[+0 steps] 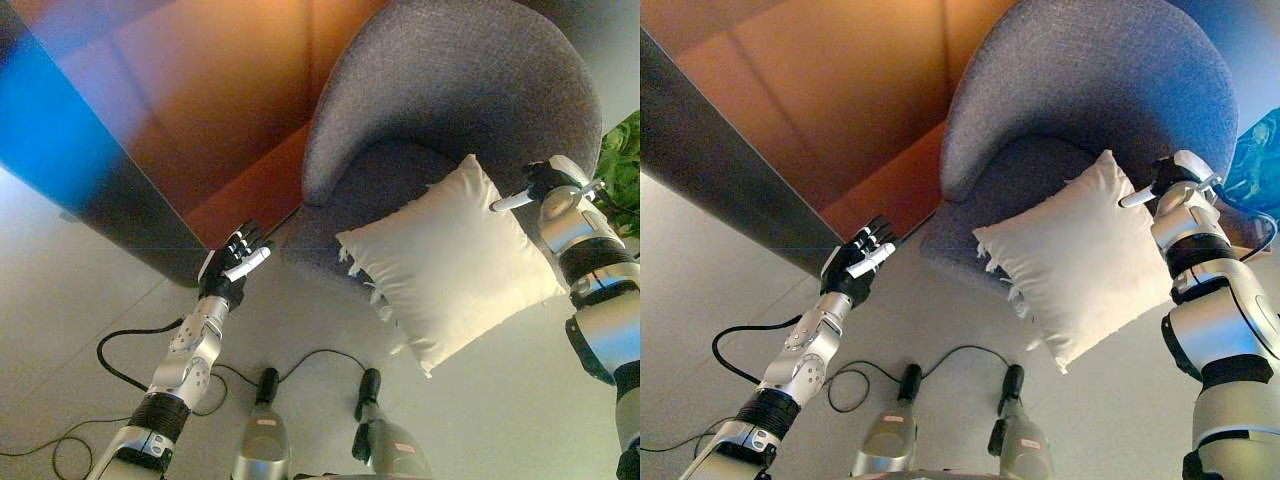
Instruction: Pick up the pillow and put it on the sofa.
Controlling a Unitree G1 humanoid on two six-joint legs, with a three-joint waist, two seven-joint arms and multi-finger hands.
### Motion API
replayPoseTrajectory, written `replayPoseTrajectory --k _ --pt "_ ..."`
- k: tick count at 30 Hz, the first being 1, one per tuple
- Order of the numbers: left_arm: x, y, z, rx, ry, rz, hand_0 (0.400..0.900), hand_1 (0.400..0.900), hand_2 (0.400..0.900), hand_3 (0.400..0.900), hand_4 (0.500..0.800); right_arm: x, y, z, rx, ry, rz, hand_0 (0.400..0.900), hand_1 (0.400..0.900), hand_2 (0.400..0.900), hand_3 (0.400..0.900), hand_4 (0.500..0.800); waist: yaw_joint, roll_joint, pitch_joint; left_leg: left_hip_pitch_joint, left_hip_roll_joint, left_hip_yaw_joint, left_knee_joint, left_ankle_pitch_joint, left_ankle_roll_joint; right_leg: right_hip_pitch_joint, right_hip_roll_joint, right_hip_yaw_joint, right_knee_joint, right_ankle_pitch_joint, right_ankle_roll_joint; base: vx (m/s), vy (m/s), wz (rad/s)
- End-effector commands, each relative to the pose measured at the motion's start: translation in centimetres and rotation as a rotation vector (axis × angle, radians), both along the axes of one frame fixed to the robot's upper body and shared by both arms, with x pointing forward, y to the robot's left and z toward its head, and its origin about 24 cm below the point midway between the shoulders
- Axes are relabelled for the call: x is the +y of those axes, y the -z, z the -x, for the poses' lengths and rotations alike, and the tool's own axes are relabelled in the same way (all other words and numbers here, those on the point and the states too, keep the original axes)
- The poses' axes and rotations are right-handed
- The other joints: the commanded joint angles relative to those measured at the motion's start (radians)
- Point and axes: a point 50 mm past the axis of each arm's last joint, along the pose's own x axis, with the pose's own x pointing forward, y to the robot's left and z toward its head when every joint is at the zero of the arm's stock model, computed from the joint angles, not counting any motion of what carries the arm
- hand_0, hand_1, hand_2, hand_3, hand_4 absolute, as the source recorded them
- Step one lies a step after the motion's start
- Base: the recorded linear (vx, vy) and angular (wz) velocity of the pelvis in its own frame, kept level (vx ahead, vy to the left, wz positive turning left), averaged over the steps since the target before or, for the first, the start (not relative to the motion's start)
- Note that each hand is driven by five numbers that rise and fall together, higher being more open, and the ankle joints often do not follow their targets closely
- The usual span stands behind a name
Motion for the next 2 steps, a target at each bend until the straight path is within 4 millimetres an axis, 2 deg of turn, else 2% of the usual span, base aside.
replayPoseTrajectory --k 1,2 --pt "-1.96 -3.93 -1.14 -0.202 0.093 -0.014 0.9 0.9 0.9 0.9 0.8 -2.71 -6.6 0.9 -0.146 0.081 0.192 0.9 0.9 0.9 0.9 0.8 0.012 0.018 -0.095 -0.052 0.0 -0.013 -0.009 0.019 0.005 0.082 -0.067 -0.018 0.008 -0.04 0.121 0.0 0.0 0.0" --pt "-1.94 -3.78 -1.13 -0.191 0.102 -0.01 0.9 0.9 0.9 0.9 0.8 -2.83 -6.55 0.97 -0.143 0.081 0.191 0.9 0.9 0.9 0.9 0.8 0.011 0.019 -0.096 -0.05 0.0 -0.011 -0.009 0.019 0.005 0.084 -0.068 -0.019 0.009 -0.041 0.121 0.0 0.0 0.0"
